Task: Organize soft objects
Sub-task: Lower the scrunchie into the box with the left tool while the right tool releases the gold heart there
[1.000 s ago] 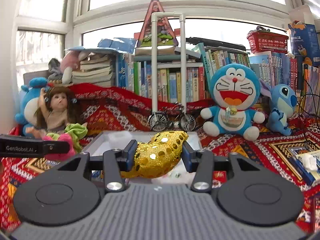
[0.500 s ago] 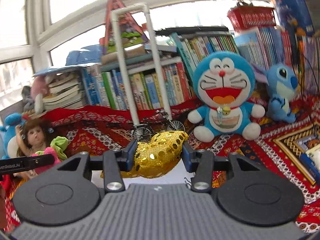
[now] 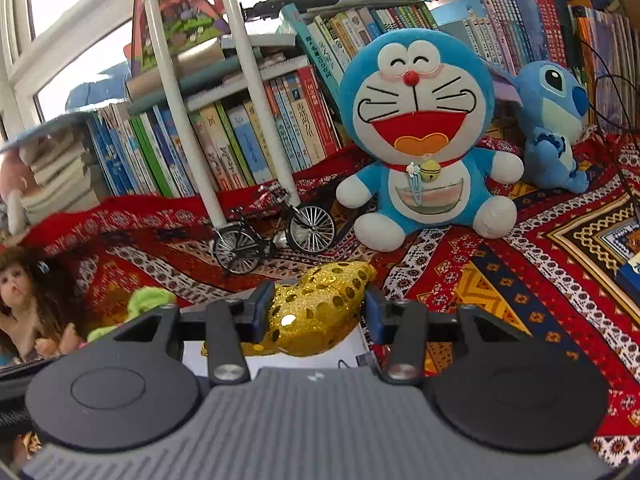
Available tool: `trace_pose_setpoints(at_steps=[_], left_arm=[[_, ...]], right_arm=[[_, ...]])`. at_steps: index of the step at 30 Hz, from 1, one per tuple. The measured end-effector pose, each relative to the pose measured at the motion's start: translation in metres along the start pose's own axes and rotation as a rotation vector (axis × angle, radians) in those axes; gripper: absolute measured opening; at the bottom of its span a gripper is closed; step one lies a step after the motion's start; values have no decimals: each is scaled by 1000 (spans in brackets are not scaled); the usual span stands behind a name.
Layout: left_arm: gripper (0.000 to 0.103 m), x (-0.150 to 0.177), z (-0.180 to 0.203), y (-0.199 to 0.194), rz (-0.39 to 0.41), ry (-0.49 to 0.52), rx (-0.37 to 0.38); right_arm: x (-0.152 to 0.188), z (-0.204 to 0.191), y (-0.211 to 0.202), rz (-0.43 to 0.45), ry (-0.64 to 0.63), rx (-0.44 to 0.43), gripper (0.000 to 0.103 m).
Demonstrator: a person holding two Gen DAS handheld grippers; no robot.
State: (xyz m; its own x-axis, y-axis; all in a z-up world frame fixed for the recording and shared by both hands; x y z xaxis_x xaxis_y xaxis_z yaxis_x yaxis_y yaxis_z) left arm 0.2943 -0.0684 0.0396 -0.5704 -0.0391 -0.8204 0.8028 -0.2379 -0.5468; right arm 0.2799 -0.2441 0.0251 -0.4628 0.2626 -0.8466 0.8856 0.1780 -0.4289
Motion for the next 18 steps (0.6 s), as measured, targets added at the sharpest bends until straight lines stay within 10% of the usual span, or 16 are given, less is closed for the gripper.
trace_pose_setpoints(at_steps=[18], left_arm=[[45,32,5,39,-84,59,-65]], right_arm=[[38,-9,32,-88,-116,7,52]])
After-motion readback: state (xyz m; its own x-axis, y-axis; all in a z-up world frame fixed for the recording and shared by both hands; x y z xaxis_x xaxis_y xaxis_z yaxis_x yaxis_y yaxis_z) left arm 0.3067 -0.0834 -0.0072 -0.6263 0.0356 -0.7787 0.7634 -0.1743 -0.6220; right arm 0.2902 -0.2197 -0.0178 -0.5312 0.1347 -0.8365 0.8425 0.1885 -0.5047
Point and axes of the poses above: each gripper's, at about its wrist camera, not at the fingertips, and y roughly the way its jaws point, z to its right, x to its underside, the point moved 6 cm from there along y, roughly the way its jaws point, and after that the axes turned 6 degrees about -x, right-handed, at the moved point
